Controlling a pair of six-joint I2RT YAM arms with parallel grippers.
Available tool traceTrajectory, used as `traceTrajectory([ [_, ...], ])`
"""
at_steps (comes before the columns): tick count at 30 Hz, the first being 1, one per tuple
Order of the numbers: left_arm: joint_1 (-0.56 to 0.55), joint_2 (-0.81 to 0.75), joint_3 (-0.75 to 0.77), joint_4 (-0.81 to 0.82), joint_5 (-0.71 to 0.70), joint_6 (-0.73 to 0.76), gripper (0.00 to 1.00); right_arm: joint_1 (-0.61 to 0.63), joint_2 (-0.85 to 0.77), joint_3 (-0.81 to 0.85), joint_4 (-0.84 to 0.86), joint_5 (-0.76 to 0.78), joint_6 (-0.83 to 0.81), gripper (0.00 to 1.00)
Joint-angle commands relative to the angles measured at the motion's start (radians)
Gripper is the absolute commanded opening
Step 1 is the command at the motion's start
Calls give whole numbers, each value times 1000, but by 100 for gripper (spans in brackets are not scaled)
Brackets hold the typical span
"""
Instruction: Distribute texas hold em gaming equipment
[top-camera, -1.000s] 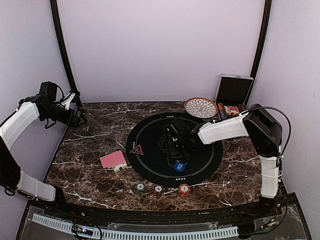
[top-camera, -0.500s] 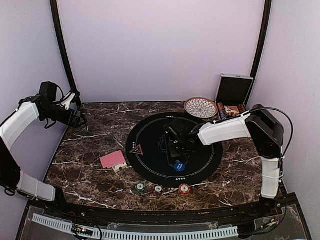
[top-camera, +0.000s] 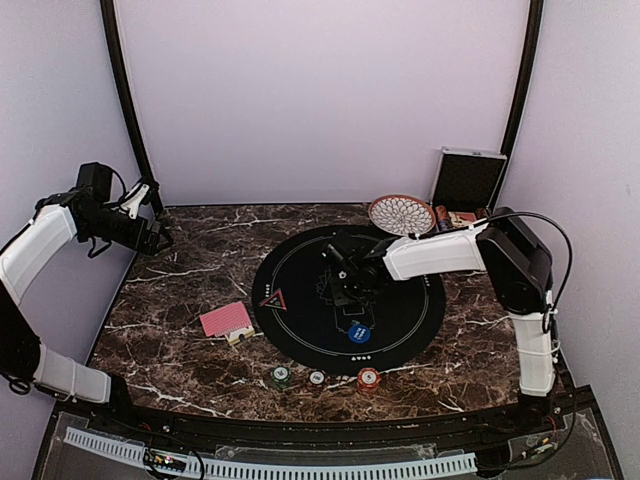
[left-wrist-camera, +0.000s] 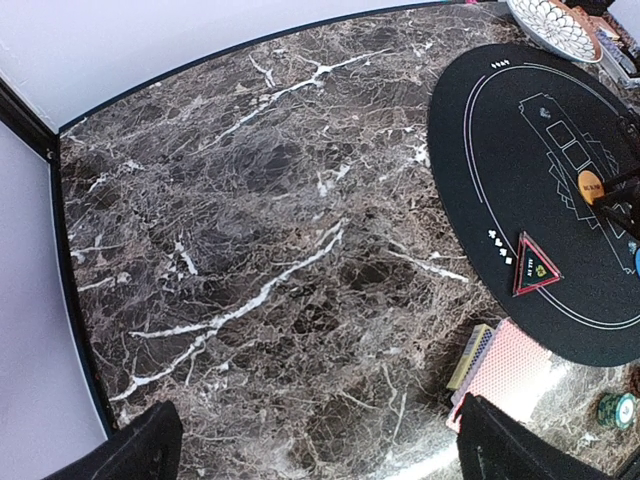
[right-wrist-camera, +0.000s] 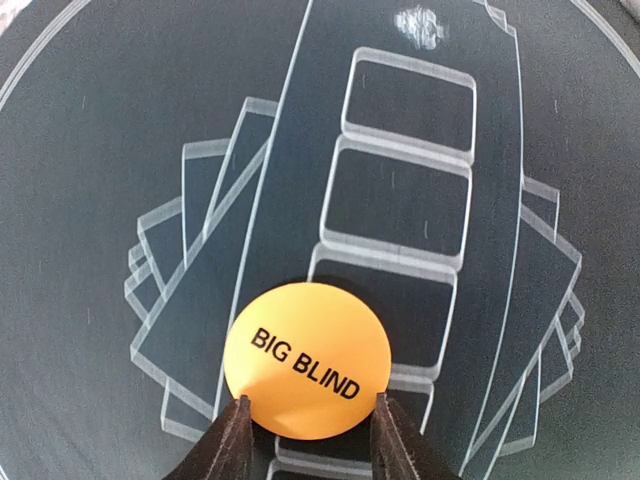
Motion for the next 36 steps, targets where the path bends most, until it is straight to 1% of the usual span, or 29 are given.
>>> traceTrajectory([
  [1, 0, -39, -11, -19, 19, 5, 99, -39, 111, 49, -27, 39, -56, 39],
  [11, 0, -37, -6, -27, 22, 8, 99, -101, 218, 203, -16, 58, -91, 39],
  [17, 0, -34, 5, -34, 17, 13, 99, -127, 279, 315, -43, 48, -118, 39],
  [21, 0, -33, 8, -37, 19, 13, 99, -132, 283, 349, -47, 30, -149, 42],
  [23, 0, -31, 12, -40, 19, 13, 99, -131, 268, 356, -59, 25, -163, 47],
  [25, 0, -29, 17, -47, 19, 14, 99, -131, 227, 337, -70, 16, -172, 53],
  [27, 0, -27, 20, -52, 20, 16, 99, -130, 162, 284, -66, 2, -176, 61],
  [32, 0, -24, 22, -59, 33, 17, 99, -107, -24, 74, -30, -82, -176, 73],
  [34, 0, -21, 25, -61, 35, 16, 99, -85, -87, -1, -34, -96, -178, 75],
  [36, 0, -21, 25, -61, 35, 16, 99, -62, -149, -80, -27, -109, -179, 76],
])
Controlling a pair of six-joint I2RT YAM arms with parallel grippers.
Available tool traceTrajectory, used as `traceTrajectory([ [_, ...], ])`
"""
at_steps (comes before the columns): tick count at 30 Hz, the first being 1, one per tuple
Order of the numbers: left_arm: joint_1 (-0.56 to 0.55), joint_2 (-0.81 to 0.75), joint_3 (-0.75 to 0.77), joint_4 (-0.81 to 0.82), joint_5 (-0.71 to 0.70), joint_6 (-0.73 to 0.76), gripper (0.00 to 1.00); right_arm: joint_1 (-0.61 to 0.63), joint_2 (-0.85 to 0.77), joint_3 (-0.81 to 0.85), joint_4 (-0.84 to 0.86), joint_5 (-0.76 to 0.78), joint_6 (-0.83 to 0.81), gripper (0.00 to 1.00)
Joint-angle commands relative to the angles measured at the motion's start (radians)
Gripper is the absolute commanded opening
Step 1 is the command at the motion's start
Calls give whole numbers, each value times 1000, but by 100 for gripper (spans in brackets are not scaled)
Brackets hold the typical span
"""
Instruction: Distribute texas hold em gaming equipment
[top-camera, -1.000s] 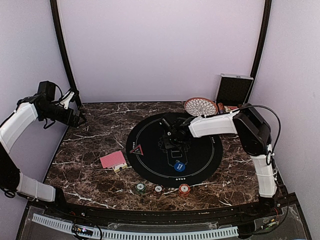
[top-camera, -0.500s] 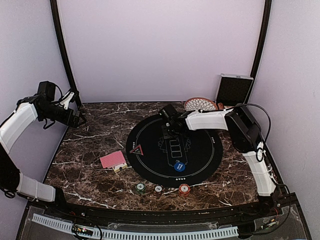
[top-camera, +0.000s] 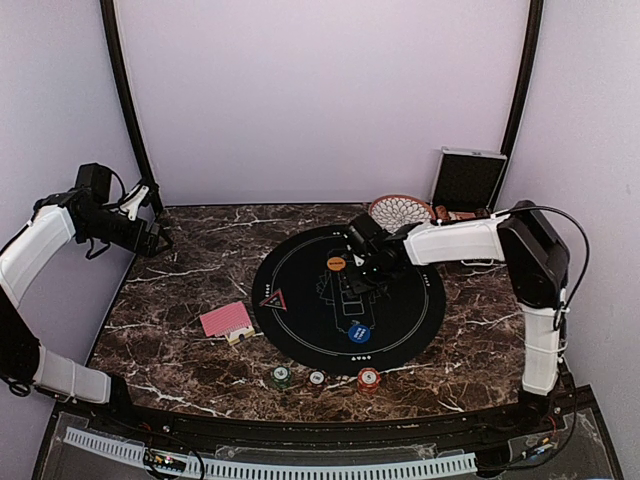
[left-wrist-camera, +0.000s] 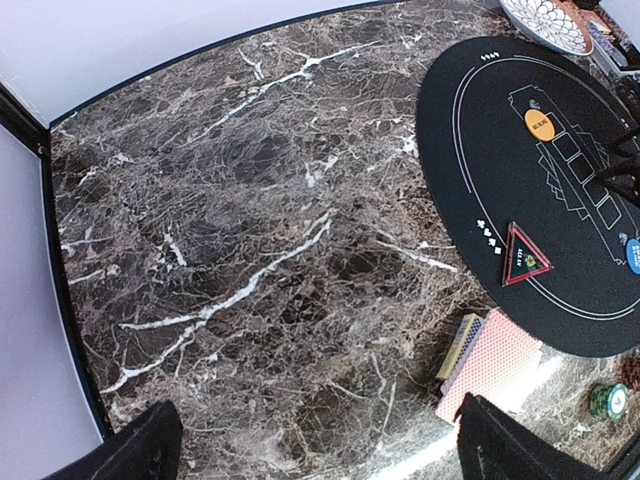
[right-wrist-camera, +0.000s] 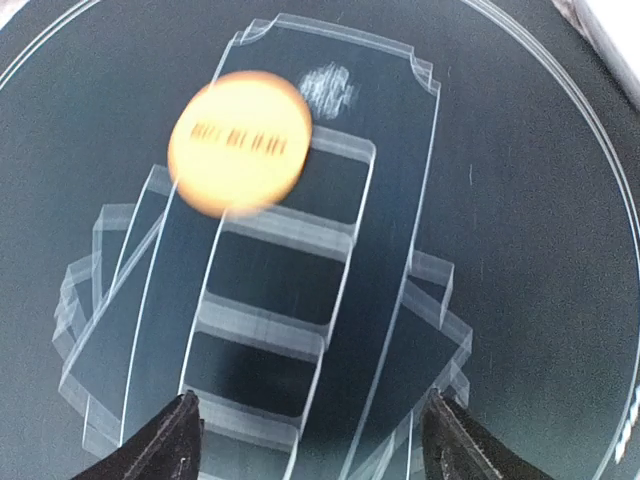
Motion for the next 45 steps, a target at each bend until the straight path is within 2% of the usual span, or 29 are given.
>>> traceTrajectory([
  [1, 1, -8, 25, -27, 24, 11, 99, 58, -151, -141, 1, -69, -5, 75],
  [6, -1, -8, 23, -27, 29, 10, 99, 120, -218, -232, 1, -110, 8, 70],
  [14, -1, -12, 23, -34, 35, 10, 99, 201, -138, -192, -17, -102, -7, 61],
  [25, -1, -17, 22, -35, 41, 11, 99, 212, -119, -239, -25, -32, -14, 48],
  [34, -1, -19, 23, -35, 42, 10, 99, 212, -199, -339, -29, -15, 12, 45],
  [45, -1, -27, 28, -41, 38, 10, 99, 212, -248, -349, -65, -13, 10, 41],
])
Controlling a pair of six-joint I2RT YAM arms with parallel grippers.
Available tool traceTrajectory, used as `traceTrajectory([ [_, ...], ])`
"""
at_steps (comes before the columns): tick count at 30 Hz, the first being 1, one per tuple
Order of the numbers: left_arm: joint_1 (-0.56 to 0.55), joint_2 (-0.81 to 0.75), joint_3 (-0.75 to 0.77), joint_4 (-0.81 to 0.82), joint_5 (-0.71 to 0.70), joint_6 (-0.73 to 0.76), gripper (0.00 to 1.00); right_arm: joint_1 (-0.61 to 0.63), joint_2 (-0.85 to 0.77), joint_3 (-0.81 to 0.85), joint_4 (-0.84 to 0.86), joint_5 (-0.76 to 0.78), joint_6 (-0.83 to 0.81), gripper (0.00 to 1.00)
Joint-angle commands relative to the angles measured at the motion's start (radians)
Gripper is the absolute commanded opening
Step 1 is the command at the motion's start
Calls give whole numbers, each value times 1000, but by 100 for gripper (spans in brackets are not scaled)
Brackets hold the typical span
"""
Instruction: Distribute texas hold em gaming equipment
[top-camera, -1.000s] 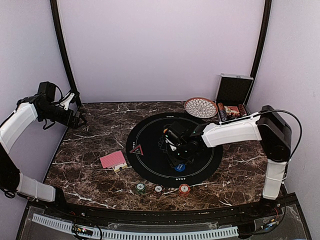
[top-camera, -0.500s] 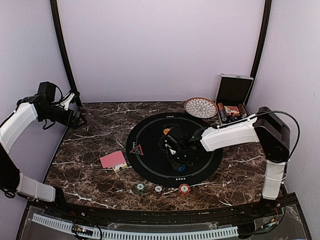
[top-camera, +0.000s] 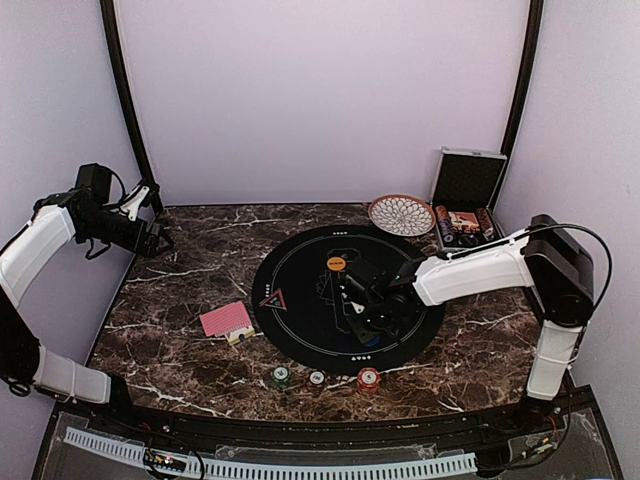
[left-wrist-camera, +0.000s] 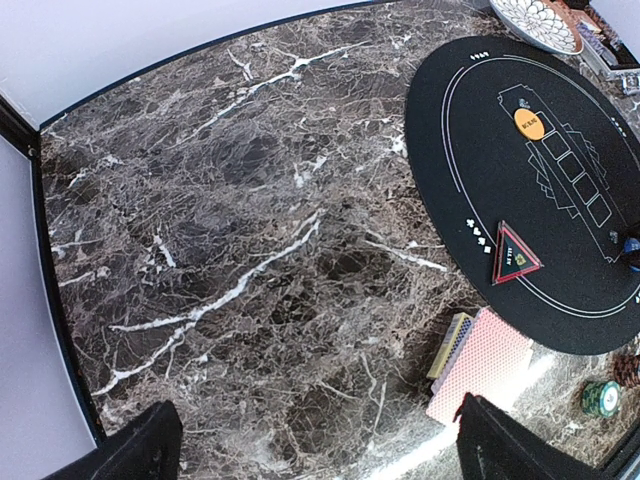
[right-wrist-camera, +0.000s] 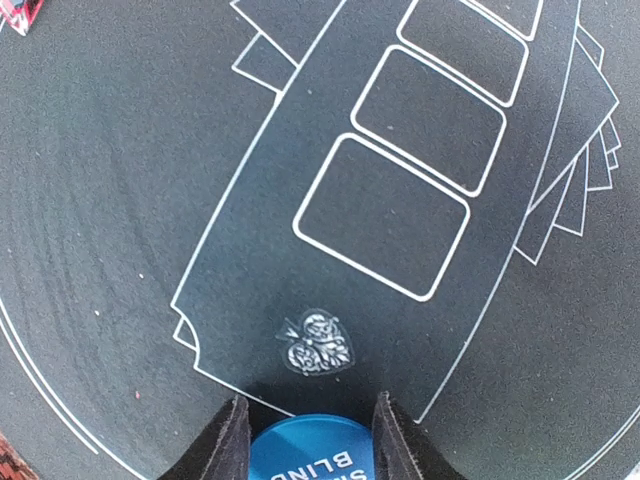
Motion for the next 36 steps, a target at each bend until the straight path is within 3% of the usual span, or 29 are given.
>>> traceTrajectory([
  [1, -1, -28, 28, -33, 13, 11, 99, 1, -30, -16, -61, 11, 3, 40],
  [4, -1, -32, 28, -36, 8, 14, 99, 1, -38, -17, -71, 4, 4, 42],
  [6, 0, -35, 29, -36, 7, 17, 99, 0, -44, -9, -81, 2, 4, 50],
  [19, -1, -31, 43, -43, 9, 20, 99, 11, -162, 132, -245, -3, -1, 77],
  [28, -1, -30, 47, -46, 15, 19, 99, 163, -247, 118, -377, -90, -38, 97],
  [33, -1, -30, 48, -50, 23, 20, 99, 234, -245, 84, -400, -97, -38, 98],
  [36, -1, -30, 46, -50, 24, 22, 99, 252, -226, 69, -402, -106, -35, 93],
])
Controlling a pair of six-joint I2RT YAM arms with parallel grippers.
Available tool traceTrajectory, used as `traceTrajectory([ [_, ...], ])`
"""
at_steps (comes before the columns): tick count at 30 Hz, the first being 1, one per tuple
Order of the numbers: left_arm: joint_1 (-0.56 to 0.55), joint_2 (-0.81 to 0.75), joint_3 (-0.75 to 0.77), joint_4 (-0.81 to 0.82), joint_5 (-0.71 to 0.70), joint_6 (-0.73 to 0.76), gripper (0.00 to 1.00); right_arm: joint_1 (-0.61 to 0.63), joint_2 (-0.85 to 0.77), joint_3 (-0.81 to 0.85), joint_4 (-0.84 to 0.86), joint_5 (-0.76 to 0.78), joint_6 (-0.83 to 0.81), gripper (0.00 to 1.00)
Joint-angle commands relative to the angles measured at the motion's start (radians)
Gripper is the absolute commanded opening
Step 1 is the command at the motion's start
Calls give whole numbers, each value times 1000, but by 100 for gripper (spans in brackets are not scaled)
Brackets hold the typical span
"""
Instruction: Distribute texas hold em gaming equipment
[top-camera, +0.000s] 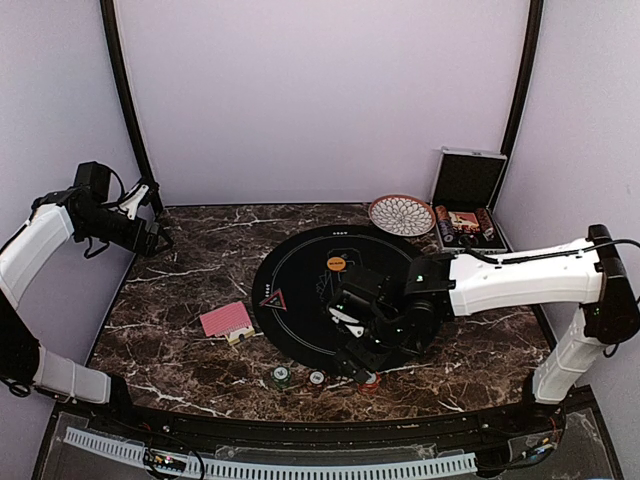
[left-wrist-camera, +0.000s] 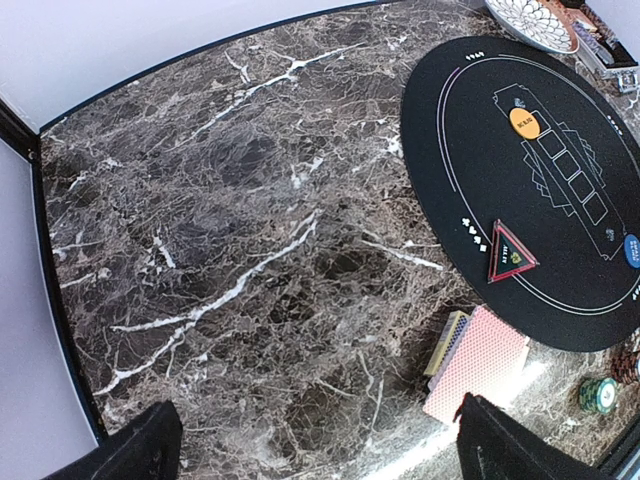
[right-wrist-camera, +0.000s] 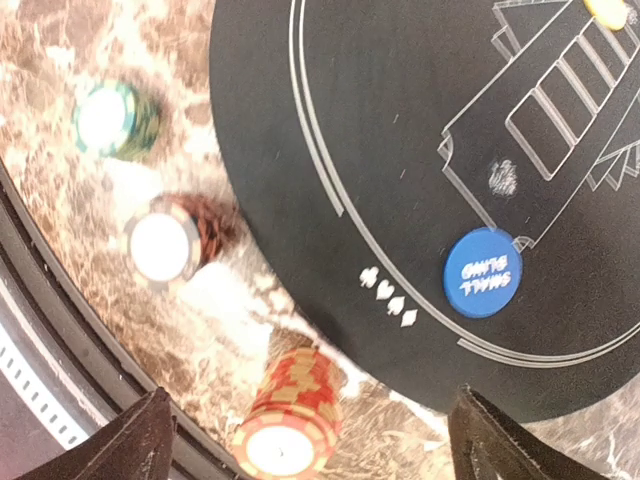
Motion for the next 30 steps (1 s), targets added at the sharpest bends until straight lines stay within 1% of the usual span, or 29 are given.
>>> traceTrajectory([
  [1, -2, -28, 30, -29, 19, 14, 99, 20, 3, -30, -31, -22, 1, 91],
  [5, -1, -31, 32, -32, 21, 15, 99, 31, 18, -46, -32, -24, 0, 86],
  [17, -2, -42, 36, -40, 23, 18, 99, 53, 36, -80, -15, -57, -9, 85],
  [30, -1, -47, 39, -44, 23, 19, 99, 53, 52, -100, 16, -35, 1, 72],
])
